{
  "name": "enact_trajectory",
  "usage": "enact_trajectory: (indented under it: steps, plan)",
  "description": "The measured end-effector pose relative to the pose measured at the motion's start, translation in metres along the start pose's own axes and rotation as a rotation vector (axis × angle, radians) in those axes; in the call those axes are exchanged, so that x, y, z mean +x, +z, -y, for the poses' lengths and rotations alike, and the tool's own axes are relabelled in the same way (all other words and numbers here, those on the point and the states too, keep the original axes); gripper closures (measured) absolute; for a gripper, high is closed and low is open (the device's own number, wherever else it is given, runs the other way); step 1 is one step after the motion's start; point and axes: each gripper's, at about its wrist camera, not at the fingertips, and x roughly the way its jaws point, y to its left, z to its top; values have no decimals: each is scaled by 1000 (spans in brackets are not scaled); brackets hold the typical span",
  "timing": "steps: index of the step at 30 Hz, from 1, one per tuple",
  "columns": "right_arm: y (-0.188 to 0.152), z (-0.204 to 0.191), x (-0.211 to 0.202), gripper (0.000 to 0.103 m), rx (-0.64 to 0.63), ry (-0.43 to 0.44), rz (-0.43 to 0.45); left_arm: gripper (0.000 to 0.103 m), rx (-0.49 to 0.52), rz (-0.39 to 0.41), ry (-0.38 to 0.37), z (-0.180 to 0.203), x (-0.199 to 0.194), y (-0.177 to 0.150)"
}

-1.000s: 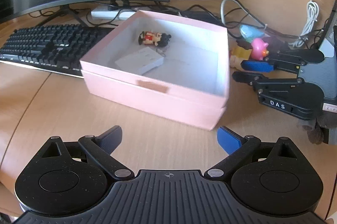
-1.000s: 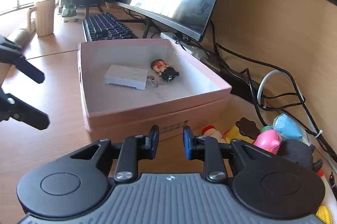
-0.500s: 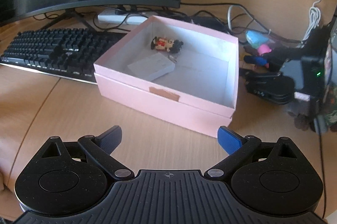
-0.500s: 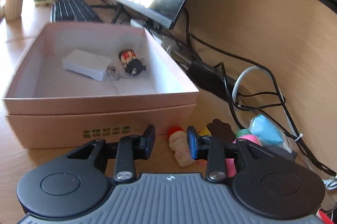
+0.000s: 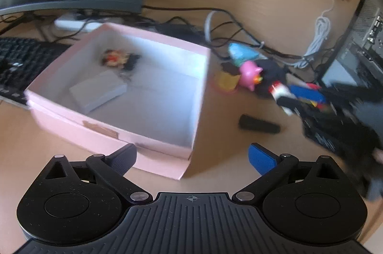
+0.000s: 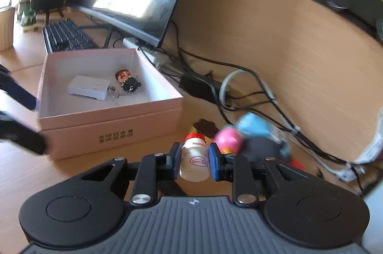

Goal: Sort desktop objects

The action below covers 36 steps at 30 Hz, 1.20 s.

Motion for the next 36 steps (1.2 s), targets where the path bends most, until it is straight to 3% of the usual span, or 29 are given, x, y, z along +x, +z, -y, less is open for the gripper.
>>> enact_trajectory:
  steps: [10, 15, 19, 24, 28, 31, 33, 36]
  plan:
    - [-55, -7, -60, 79, 44, 67, -71, 1, 34, 47, -19, 44, 38, 23]
    - [-57, -26, -60, 79, 11, 142, -57, 1, 24, 94, 4, 45, 12, 18]
    - [-53, -42, -48, 79, -25, 221, -40, 1, -47, 122, 97, 22, -20, -10]
    - [-35, -66, -30, 79, -81, 327, 23, 1, -223, 104, 256, -20, -53, -53]
    - [-24, -78, -16, 79, -95, 346, 54, 1, -297, 68, 303, -43, -67, -73]
    - [-23, -73, -15, 74, -63, 326, 55, 1, -253, 55, 287, -43, -69, -75]
    - [-25, -63, -19, 60, -34, 293, 57, 1, -175, 58, 255, -33, -67, -73]
    - [-34, -40, -25, 40, 49, 235, 43, 1, 33, 46, 216, -3, -57, -74]
